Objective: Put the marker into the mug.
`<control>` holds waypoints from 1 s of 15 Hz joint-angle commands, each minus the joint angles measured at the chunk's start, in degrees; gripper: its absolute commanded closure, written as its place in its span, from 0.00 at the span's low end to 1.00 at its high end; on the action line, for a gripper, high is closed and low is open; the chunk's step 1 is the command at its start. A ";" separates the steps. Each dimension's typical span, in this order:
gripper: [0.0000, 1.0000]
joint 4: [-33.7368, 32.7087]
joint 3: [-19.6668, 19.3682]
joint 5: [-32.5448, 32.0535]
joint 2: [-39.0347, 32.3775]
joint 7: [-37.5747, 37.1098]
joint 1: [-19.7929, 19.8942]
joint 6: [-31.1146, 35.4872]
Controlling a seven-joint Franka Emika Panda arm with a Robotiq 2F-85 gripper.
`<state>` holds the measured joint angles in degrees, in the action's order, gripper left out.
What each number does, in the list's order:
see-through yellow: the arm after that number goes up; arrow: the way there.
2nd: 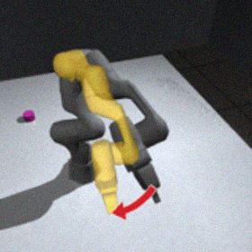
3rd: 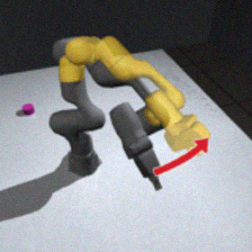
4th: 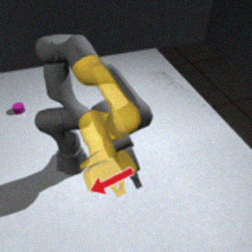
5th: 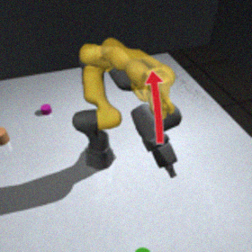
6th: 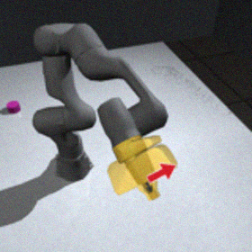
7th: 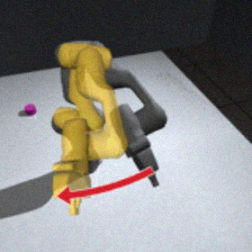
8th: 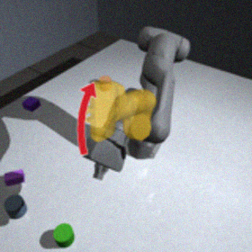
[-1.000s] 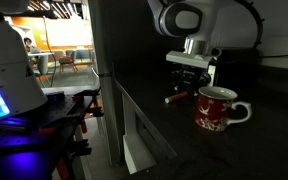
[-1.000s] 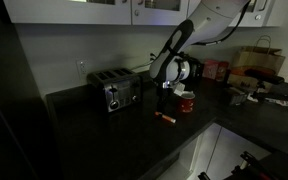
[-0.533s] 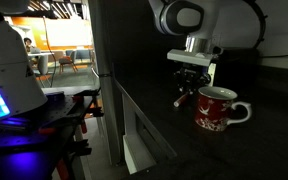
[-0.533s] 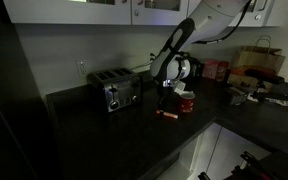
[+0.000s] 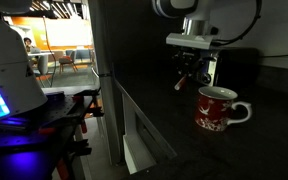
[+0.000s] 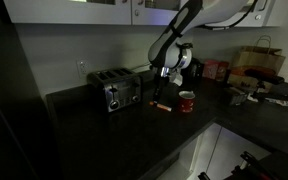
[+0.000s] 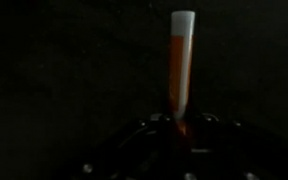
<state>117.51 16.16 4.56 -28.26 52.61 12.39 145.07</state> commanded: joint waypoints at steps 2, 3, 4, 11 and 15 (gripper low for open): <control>0.95 5.20 2.33 9.38 6.65 12.48 4.95 1.73; 0.95 5.61 1.93 11.44 7.65 15.16 5.48 1.51; 0.95 5.68 1.64 13.62 8.34 18.24 6.21 0.91; 0.95 4.36 -0.99 28.94 11.96 45.66 8.79 -8.67; 0.95 2.97 -6.23 32.69 13.36 53.43 7.51 -16.11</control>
<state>121.30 13.21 33.99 -16.19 100.90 21.24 134.10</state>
